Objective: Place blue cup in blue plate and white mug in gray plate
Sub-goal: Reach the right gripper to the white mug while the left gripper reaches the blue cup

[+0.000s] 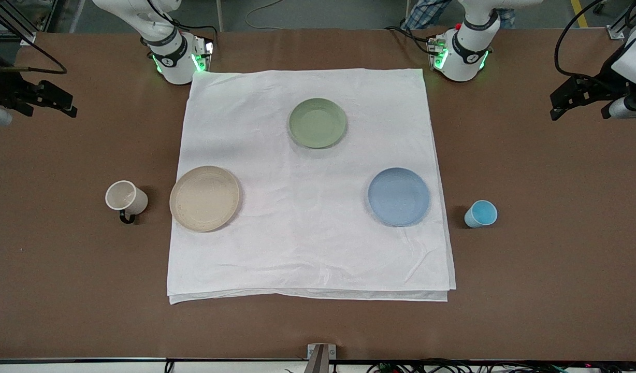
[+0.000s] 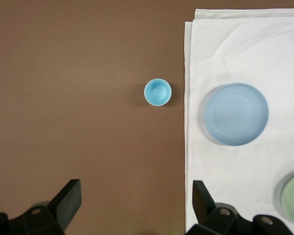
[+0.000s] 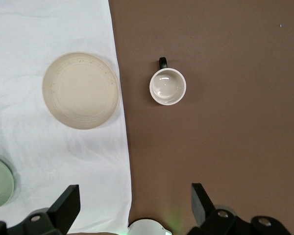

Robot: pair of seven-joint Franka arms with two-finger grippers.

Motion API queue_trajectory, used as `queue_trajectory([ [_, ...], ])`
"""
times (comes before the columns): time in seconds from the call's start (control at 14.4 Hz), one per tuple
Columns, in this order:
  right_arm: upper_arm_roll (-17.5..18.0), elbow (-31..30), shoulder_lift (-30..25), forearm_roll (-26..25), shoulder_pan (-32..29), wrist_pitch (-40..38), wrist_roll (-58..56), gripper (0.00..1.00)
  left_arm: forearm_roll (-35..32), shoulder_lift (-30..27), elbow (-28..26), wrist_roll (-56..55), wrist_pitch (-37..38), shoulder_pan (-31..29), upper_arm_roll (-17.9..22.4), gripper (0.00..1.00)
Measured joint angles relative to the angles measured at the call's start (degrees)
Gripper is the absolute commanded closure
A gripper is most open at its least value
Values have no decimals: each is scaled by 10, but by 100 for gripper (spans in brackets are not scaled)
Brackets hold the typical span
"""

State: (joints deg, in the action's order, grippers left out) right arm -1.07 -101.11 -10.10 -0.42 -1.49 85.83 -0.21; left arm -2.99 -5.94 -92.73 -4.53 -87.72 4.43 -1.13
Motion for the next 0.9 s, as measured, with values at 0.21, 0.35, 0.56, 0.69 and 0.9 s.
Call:
queue_trajectory([
  [0.21, 0, -4, -5, 2, 0, 18, 0, 0, 0, 3, 0, 0, 0, 0, 0, 0],
  [0.35, 0, -3, -13, 4, 0, 27, 0, 0, 0, 14, 7, 0, 0, -1, 0, 0],
  [0.56, 0, -2, -22, 5, 0, 32, 0, 0, 0, 57, 16, 0, -4, -7, 1, 0],
  [0.69, -1, 0, -9, 5, 0, 35, 0, 0, 0, 97, 12, 0, -32, -17, 1, 0],
  [0.9, -8, 23, 110, 4, -8, 94, 0, 0, 0, 141, -29, 0, -123, -29, 1, 0],
])
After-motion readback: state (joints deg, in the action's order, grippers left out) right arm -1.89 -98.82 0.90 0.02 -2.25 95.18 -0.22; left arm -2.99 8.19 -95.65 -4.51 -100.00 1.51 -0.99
